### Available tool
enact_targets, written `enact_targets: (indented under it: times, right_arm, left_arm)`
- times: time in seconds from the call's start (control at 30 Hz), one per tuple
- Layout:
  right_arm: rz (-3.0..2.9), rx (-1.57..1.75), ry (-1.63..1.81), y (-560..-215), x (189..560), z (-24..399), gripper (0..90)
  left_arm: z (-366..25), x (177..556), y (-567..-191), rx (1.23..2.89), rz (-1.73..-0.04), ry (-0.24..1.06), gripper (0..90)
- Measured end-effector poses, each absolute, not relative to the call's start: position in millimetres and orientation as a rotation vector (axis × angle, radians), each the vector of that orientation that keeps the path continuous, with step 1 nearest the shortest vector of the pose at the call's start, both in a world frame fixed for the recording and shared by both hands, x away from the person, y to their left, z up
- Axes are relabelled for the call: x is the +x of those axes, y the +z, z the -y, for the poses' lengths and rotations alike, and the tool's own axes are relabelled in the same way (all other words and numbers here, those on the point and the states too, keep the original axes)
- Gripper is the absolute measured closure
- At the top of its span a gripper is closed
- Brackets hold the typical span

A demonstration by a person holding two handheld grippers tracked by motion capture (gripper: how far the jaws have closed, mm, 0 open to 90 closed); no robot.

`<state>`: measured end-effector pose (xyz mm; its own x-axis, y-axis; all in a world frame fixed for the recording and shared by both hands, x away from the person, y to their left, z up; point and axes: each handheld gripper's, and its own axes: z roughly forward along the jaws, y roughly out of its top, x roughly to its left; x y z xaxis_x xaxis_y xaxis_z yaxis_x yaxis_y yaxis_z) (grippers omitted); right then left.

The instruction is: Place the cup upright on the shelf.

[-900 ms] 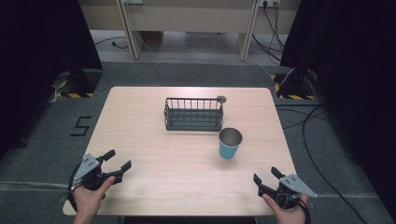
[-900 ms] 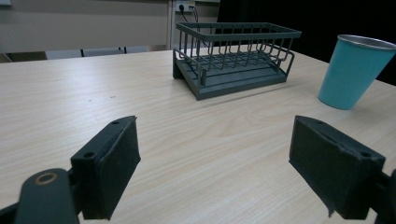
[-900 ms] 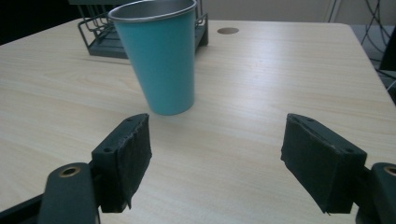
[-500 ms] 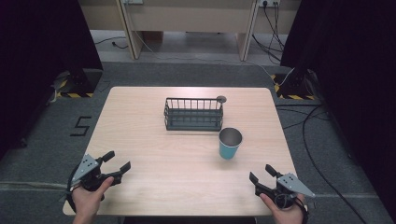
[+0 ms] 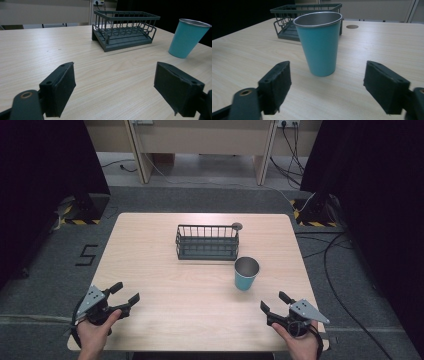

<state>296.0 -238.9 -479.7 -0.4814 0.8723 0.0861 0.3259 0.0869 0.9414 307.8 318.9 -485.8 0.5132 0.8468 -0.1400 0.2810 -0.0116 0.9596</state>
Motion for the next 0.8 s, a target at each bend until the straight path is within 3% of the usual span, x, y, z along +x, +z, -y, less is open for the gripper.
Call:
enact_targets:
  times: [0.8]
  right_arm:
    - [-1.907,1.158,1.32,-474.8,339.6,212.5,15.3]
  left_arm:
    - [-319.6,308.2,-485.7,1.566,-1.004,0.608,16.8]
